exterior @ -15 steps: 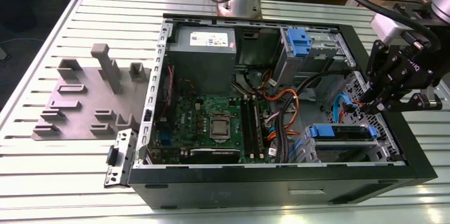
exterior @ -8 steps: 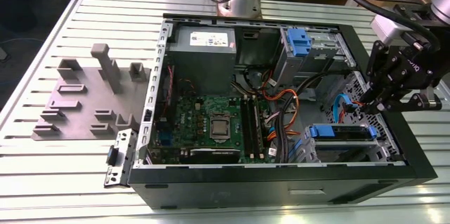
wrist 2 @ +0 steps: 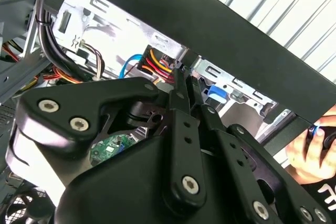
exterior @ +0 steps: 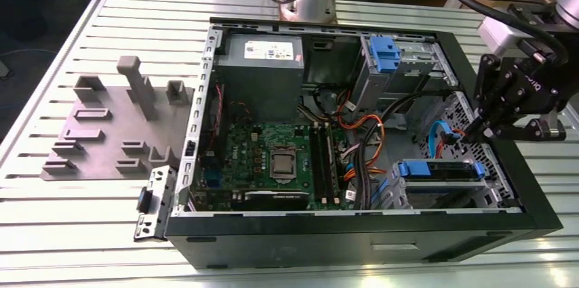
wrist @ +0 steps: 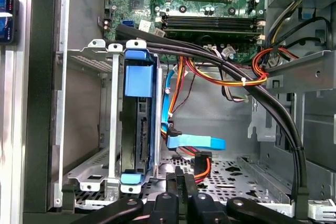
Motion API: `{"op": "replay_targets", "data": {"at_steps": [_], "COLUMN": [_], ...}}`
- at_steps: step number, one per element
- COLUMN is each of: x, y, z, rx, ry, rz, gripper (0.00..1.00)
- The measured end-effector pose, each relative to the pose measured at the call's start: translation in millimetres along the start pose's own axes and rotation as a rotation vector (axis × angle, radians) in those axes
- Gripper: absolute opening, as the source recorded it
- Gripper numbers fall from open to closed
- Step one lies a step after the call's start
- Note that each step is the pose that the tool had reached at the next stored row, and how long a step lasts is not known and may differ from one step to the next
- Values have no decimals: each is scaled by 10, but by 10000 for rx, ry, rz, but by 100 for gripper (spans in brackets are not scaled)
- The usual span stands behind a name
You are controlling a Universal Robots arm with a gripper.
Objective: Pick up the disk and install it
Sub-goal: 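Insert the first disk wire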
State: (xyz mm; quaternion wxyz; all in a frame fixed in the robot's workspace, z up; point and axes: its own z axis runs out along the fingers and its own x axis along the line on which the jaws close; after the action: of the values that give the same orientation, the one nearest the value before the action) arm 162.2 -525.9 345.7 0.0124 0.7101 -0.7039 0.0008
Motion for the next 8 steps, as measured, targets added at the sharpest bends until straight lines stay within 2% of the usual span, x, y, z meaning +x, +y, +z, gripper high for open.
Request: {"op": "replay_targets", "data": {"at_steps": [3, 8], "x": [1, 0], "y": [5, 63], "z": [-26, -26], "rx": [0, 18], "ry": [-1, -1], "rz": [0, 1], "gripper": [16, 16]}}
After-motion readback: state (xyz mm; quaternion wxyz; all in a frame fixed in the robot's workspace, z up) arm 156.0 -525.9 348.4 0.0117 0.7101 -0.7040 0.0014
